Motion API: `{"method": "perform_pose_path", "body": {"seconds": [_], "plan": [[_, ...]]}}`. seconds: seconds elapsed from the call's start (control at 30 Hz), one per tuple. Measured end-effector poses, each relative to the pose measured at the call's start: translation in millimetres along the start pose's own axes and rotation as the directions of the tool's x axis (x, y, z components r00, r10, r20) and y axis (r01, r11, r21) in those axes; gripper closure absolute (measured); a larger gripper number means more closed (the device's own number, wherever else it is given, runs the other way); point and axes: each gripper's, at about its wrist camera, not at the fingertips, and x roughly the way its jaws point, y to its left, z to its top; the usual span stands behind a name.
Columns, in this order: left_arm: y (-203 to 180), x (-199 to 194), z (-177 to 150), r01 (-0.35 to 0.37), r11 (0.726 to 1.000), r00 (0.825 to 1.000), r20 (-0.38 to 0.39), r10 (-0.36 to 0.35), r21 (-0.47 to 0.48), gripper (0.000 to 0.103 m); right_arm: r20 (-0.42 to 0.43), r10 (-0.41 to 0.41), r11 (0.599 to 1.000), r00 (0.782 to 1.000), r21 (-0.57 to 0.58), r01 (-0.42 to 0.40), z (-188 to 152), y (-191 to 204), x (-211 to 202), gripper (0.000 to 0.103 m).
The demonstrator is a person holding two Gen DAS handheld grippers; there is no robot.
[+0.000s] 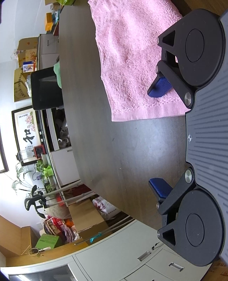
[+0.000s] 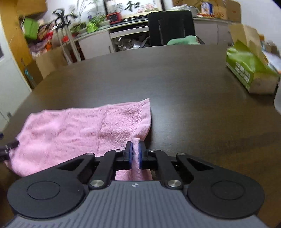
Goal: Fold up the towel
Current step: 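Pinch the folded towel's edge with the right tool, then lift the edge with the right tool and fold it over the towel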
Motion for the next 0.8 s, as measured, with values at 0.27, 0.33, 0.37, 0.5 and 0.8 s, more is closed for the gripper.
{"method": "perform_pose_path", "body": {"seconds": [0.27, 0.33, 0.37, 0.5, 0.8], "plan": [[5, 4, -2, 0.109, 0.99, 0.994, -0.025, -0.111, -0.086, 0.007, 0.052, 0.1, 0.99, 0.994, 0.1, -0.105, 10, -14, -22, 0.097], [7, 5, -2, 0.159, 0.981, 0.986, -0.03, -0.164, -0.111, 0.007, 0.072, 0.1, 0.988, 0.992, 0.109, -0.107, 15, -16, -31, 0.097], [6, 5, -3, 0.171, 0.979, 0.984, -0.026, -0.174, -0.111, 0.006, 0.076, 0.098, 0.988, 0.992, 0.111, -0.106, 16, -16, -33, 0.097], [1, 2, -5, 0.176, 0.98, 0.984, -0.003, -0.177, -0.089, 0.007, 0.092, 0.085, 0.99, 0.992, 0.105, -0.094, 19, -11, -43, 0.097], [29, -16, 3, 0.041, 0.99, 0.996, 0.089, -0.029, -0.135, 0.005, 0.116, 0.107, 0.994, 0.987, -0.018, -0.105, 32, 43, -65, 0.097]]}}
